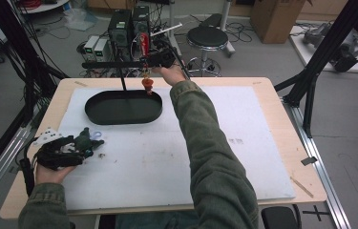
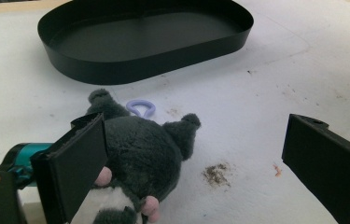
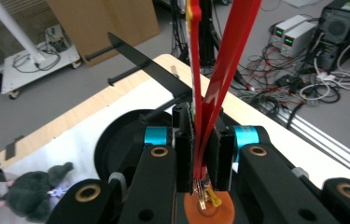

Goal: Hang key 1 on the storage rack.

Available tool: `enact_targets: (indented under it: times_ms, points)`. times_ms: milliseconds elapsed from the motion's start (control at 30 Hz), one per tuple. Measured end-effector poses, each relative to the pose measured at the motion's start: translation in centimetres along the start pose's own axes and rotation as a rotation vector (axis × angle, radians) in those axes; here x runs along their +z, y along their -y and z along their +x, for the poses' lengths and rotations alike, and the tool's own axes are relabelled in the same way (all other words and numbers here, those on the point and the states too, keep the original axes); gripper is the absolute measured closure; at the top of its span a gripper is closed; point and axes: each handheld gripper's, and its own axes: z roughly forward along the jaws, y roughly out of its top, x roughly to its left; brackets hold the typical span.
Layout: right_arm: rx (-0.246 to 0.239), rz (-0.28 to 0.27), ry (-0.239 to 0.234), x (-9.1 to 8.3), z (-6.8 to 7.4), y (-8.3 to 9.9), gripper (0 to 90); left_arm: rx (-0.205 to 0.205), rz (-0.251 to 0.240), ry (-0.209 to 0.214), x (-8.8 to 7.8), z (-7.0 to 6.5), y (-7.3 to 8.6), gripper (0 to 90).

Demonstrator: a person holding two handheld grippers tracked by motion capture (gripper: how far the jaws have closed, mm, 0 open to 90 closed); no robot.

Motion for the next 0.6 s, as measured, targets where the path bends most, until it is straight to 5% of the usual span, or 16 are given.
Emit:
enact_targets:
  times_ms: [167,300,433,467,533,600]
  points:
    - [0.007,-0.031,0.017,0.2,-0.5,0.1,82.4,-0.004,-0.003,-0.002,0.0,0.1,0.0,7.2]
    - [0.044,-0.123,-0.009,0.2,-0.7,0.0,79.9,-0.008,-0.009,-0.004,-0.1,0.1,0.0,7.2]
    - [0.004,-0.108,0.066,0.1,-0.6,0.0,81.7,0.002,-0.001,-0.001,-0.1,0.0,0.0,7.2]
    - [0.019,-0.112,0.078,0.0,-0.8,0.0,73.9,0.001,0.001,-0.001,-0.1,0.0,0.0,7.1]
    - [0.024,-0.118,0.138,-0.2,-0.9,0.1,44.1,-0.001,-0.005,-0.001,-0.1,0.0,0.0,7.2]
    - [0.041,-0.113,0.130,-0.7,-1.2,0.1,24.9,-0.002,-0.004,-0.001,-0.1,0.1,0.0,7.2]
